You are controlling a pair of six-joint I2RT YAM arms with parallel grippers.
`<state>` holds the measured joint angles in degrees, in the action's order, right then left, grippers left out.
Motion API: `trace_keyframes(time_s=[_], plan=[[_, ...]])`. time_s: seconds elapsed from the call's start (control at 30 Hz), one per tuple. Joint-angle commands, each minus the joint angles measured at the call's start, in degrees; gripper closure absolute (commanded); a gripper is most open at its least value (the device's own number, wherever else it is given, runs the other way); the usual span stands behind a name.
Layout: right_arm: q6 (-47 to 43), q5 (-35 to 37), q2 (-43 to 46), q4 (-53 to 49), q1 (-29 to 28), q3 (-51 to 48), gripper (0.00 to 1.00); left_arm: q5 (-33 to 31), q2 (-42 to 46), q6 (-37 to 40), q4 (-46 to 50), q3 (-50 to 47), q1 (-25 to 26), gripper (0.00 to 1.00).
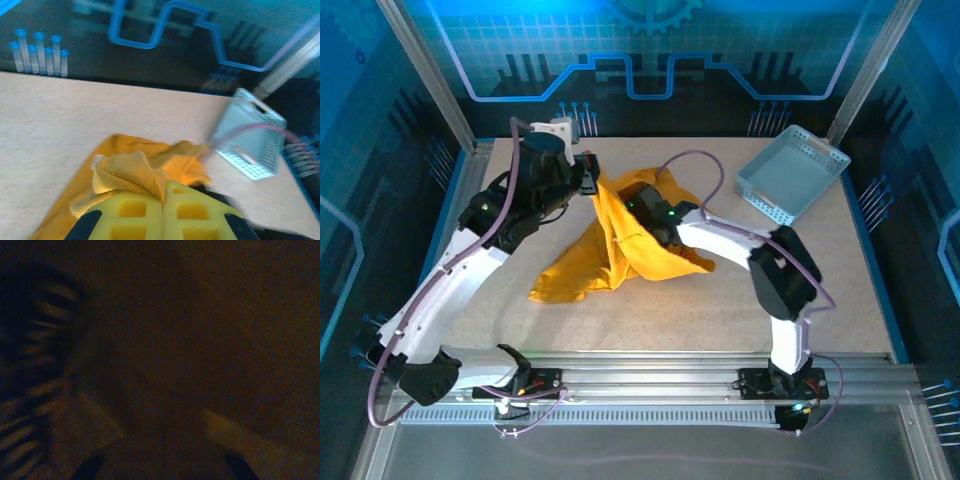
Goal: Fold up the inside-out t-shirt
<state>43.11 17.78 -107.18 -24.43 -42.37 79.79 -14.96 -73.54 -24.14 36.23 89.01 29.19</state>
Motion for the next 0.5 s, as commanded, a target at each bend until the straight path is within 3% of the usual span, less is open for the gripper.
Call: trace_keyframes(time_s=[0.0,0.17,0.47], plan=[[-3.83,-4.68,9.31,14.49,-0.83,-6.74,1.0,1.21,-2.99,-2.05,1.7,-3.73,-5.35,1.0],[-7.05,-8.78,18.64,18.62,-0.85,-10.78,1.0,6.13,-11.36,-2.37,1.97,-9.37,-12.86,1.0],[-12.15,-23.21,27.98,30.39,-1.2,-16.36,1.0,7.0,-32.93,-3.09,6.58,-8.65,-14.95,1.0]])
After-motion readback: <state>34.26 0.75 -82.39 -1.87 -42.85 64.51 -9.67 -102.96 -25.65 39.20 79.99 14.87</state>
